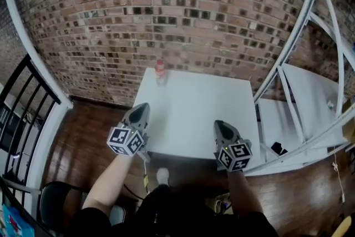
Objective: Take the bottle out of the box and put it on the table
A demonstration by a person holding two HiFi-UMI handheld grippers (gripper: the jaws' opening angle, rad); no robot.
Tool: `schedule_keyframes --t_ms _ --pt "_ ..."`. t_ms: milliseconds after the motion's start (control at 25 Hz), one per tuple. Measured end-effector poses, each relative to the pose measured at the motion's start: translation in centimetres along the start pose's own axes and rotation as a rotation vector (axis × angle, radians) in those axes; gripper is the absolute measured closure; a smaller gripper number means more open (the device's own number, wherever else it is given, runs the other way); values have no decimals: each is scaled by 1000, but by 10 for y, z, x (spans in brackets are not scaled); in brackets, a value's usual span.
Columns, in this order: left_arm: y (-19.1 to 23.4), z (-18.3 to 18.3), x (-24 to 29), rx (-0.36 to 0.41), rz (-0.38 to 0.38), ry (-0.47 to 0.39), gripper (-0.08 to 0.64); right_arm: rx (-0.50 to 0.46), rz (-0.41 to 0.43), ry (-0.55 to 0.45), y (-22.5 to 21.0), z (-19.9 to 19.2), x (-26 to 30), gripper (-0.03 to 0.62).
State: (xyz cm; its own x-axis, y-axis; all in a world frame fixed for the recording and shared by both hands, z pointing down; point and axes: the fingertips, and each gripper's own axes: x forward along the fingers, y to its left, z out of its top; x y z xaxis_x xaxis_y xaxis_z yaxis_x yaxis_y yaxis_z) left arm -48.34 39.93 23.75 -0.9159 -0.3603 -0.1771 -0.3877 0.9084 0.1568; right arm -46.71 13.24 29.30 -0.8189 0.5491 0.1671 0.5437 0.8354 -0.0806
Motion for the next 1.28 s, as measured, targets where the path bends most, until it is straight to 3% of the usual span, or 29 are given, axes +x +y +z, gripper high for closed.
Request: schedule_keyframes --t_ms 440,560,800,1280 --pt "-67 3 -77 106 -44 20 557 43 20 -27 9 -13 -93 589" --pt "-61 19 -89 119 -32 1 557 44 -23 -46 0 -6 -115 589" --pt "-33 38 -117 68 27 -68 557 70 -72 -102 7 1 -128 591" --pt "-21 31 -142 77 -13 -27 557 128 -83 -103 60 -17 -98 591"
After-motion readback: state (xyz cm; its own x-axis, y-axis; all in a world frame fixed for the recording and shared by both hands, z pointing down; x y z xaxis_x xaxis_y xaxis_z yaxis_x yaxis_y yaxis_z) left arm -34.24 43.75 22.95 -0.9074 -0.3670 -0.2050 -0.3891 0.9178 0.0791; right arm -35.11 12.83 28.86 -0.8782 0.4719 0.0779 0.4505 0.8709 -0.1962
